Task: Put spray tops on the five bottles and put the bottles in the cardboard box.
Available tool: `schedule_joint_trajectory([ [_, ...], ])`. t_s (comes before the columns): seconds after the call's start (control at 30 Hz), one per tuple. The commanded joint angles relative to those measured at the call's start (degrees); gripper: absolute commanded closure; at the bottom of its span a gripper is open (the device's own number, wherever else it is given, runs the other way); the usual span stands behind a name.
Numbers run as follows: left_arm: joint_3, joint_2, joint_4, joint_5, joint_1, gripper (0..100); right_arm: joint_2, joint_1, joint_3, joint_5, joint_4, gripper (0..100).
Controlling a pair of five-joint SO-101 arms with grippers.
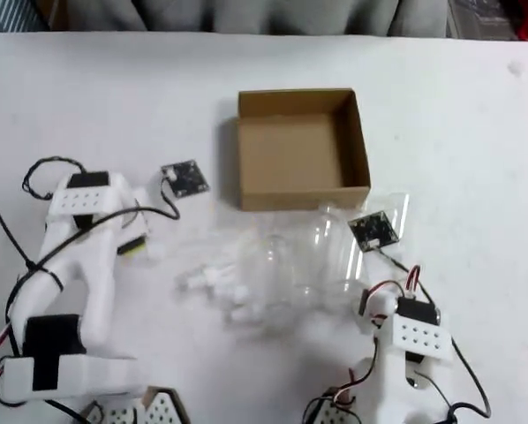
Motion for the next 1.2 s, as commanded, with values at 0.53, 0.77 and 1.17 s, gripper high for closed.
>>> schedule_joint_trajectory([
  [0.53, -10.9, 0.7, 16.5, -16.0, 0.5, 98, 0.6, 1.1, 0.1, 0.5, 0.0, 96.1],
  [0.77, -10.8, 0.7, 18.0, -25.8, -2.0, 98, 0.6, 1.1, 0.1, 0.5, 0.0, 96.1],
  [1.17, -14.3, 12.4, 11.5, -27.9, -3.7, 98, 0.6, 1.1, 0.1, 0.5, -0.1, 96.1],
])
